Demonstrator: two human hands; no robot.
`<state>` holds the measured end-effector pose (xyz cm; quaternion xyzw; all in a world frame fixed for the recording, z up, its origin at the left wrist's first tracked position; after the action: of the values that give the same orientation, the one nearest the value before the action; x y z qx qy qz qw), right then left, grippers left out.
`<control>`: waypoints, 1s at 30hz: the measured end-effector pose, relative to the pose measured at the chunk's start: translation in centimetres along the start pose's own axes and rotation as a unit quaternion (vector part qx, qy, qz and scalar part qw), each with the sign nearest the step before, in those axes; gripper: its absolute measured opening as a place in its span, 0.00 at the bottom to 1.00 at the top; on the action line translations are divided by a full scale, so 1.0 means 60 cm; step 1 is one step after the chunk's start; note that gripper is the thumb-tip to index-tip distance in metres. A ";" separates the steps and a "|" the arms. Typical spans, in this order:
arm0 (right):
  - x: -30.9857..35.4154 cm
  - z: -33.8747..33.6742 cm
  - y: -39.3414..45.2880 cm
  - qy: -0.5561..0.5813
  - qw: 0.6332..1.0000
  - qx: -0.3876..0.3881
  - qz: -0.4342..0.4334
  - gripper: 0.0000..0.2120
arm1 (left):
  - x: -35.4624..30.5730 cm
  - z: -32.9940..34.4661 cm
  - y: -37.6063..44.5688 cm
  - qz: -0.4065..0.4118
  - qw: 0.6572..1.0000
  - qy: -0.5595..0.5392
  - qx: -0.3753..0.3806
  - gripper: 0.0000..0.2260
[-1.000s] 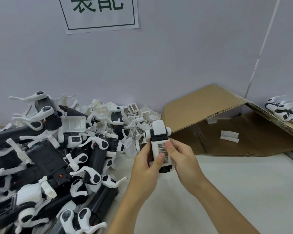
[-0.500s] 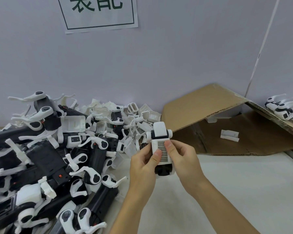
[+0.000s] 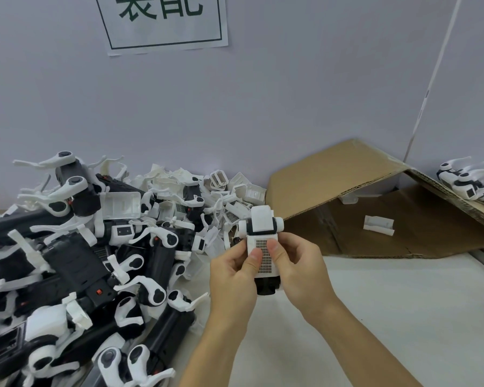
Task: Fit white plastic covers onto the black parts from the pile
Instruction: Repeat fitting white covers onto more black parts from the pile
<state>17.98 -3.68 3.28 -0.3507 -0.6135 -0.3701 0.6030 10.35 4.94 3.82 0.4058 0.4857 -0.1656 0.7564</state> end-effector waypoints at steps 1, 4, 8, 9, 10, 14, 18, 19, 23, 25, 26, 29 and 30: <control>0.000 -0.001 0.000 0.005 1.000 -0.003 0.004 0.07 | -0.002 0.001 0.000 0.002 1.000 -0.003 -0.002 0.19; 0.003 -0.001 0.000 0.014 1.000 0.000 0.010 0.06 | -0.005 0.002 0.001 0.005 1.000 -0.028 0.003 0.14; 0.005 0.000 -0.002 0.008 1.000 0.008 0.012 0.05 | -0.006 0.003 -0.001 0.004 1.000 -0.025 -0.015 0.17; 0.004 0.000 -0.003 0.003 1.000 -0.001 0.006 0.05 | -0.006 0.004 -0.002 0.005 1.000 -0.012 -0.020 0.18; 0.003 0.002 -0.005 0.000 1.000 -0.015 -0.003 0.06 | -0.003 0.004 -0.002 0.008 1.000 -0.002 -0.025 0.18; 0.009 0.016 -0.008 0.011 0.999 -0.026 -0.020 0.06 | -0.002 0.003 0.001 0.023 0.998 0.005 -0.056 0.15; 0.014 0.033 -0.010 -0.141 0.985 -0.080 -0.061 0.13 | -0.002 -0.009 0.008 0.033 0.992 -0.021 -0.118 0.10; 0.015 0.038 -0.015 -0.195 0.975 -0.074 -0.074 0.18 | 0.000 -0.012 0.009 0.028 0.990 -0.030 -0.136 0.11; 0.017 0.049 -0.013 -0.308 0.946 -0.010 -0.099 0.30 | 0.005 -0.019 0.013 -0.018 0.981 -0.104 -0.164 0.16; 0.016 0.046 0.001 -0.304 0.949 0.023 -0.079 0.29 | 0.005 -0.023 0.016 -0.025 0.979 -0.118 -0.165 0.16; 0.017 0.045 0.006 -0.303 0.949 0.036 -0.075 0.27 | 0.004 -0.024 0.018 -0.026 0.980 -0.110 -0.166 0.16; 0.017 0.037 0.021 -0.268 0.960 0.022 -0.076 0.16 | -0.002 -0.022 0.021 -0.001 0.984 -0.104 -0.143 0.14; 0.016 0.034 0.026 -0.237 0.969 -0.002 -0.065 0.12 | -0.005 -0.019 0.018 0.025 0.987 -0.100 -0.127 0.13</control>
<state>18.33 -1.19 4.29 -0.3893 -0.7598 -0.3161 0.4139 10.23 6.47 4.34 0.3001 0.4143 -0.1233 0.8503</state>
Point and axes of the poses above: each hand's wrist, its own y-axis towards the middle knuckle, its own z-axis out of the palm, x = y × z, the point moved 2 cm from there along y, towards the middle knuckle, and after that the axes turned 15 degrees about z, right-handed, at the moved point
